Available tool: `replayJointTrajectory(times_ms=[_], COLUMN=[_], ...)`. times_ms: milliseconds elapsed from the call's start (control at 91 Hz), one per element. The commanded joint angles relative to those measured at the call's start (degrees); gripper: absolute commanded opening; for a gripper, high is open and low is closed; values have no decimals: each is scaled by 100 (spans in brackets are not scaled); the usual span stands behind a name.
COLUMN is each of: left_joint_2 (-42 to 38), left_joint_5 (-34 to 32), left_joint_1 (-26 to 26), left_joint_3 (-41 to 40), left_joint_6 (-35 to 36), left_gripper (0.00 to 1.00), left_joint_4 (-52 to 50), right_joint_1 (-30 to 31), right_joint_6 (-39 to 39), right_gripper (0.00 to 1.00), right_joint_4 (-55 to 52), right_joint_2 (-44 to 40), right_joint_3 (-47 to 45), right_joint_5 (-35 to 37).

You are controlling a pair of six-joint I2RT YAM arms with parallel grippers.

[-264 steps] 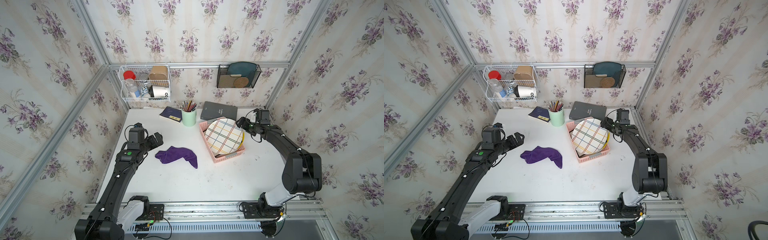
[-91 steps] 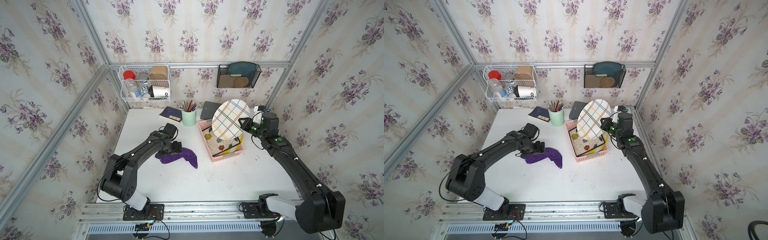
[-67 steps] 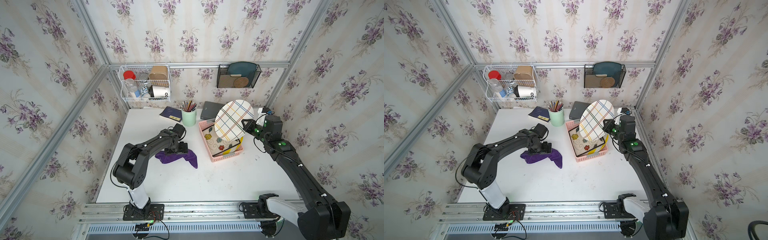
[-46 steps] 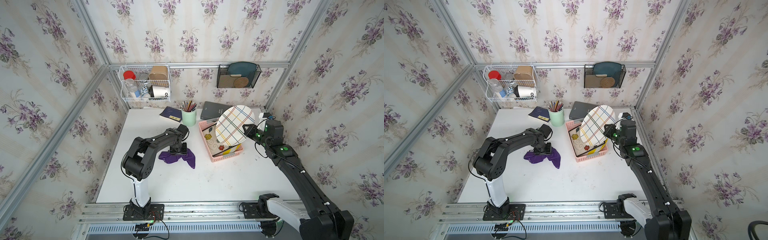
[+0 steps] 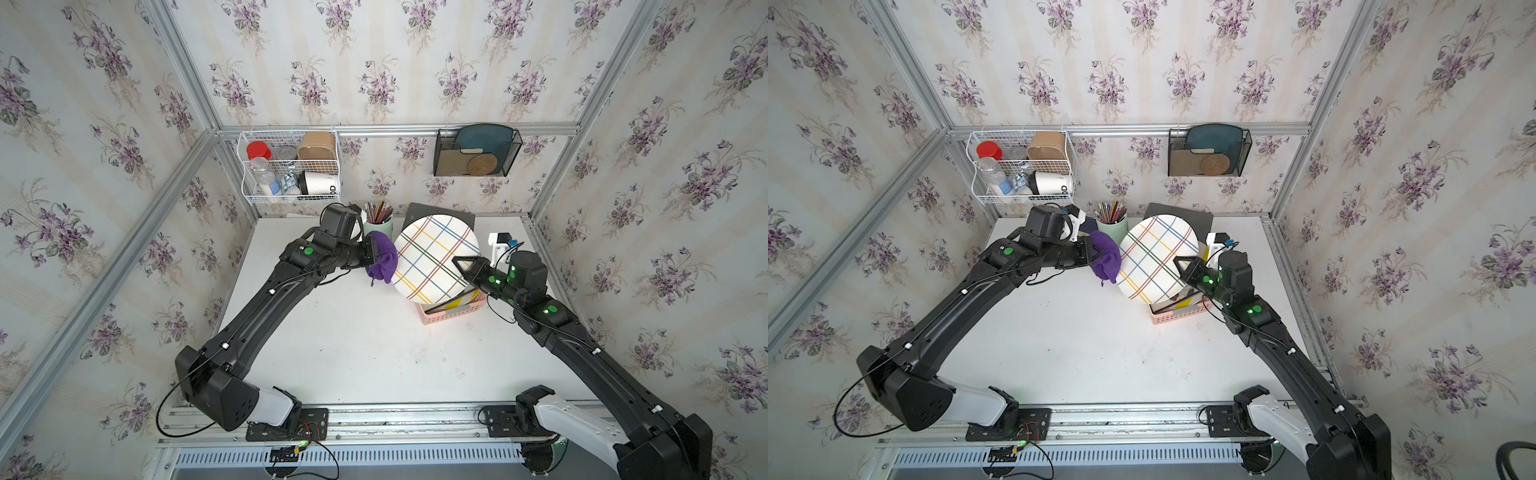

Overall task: Wipe the wet plate dry
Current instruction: Wipe the plate with towel.

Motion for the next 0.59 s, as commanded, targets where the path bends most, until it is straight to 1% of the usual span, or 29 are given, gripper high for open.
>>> replayJointTrajectory(times_ms=[0,44,99,143,220,330,418,505,582], left_joint_2=[232,357,453,474,519,814,1154,1256,930], left_joint_5=[-202,-402,-301,12,799,1353,1705,1692,1104], left_joint_1=[-40,-51,-76,-144,-404,-954,-1335,-1378,-1205], left_joint_3=[46,41,-2,-50,-65,302,623,640,427], left_joint_6=[372,323,292,294,407,479,488,379,359], left_gripper=[0,0,0,0,0,0,0,0,0], left_joint_4=[-147,-369,-476,-364,89,324,257,195,196], right_joint_1=[128,136,132,133,136,144,141,103,32], right_joint_6=[559,663,701,719,727,869,1075,1150,1154], right_gripper=[0,0,0,0,0,0,0,0,0], right_joint_4=[1405,1531,1690,1717,1815,2037,2373,2480,2410], right_joint_2=[152,212,269,342,487,698,810,828,710], right_joint_3=[126,142,176,254,399,478,496,631,695], right_joint_5=[-60,-25,-9,-28,-146,-264,-232,-48,174])
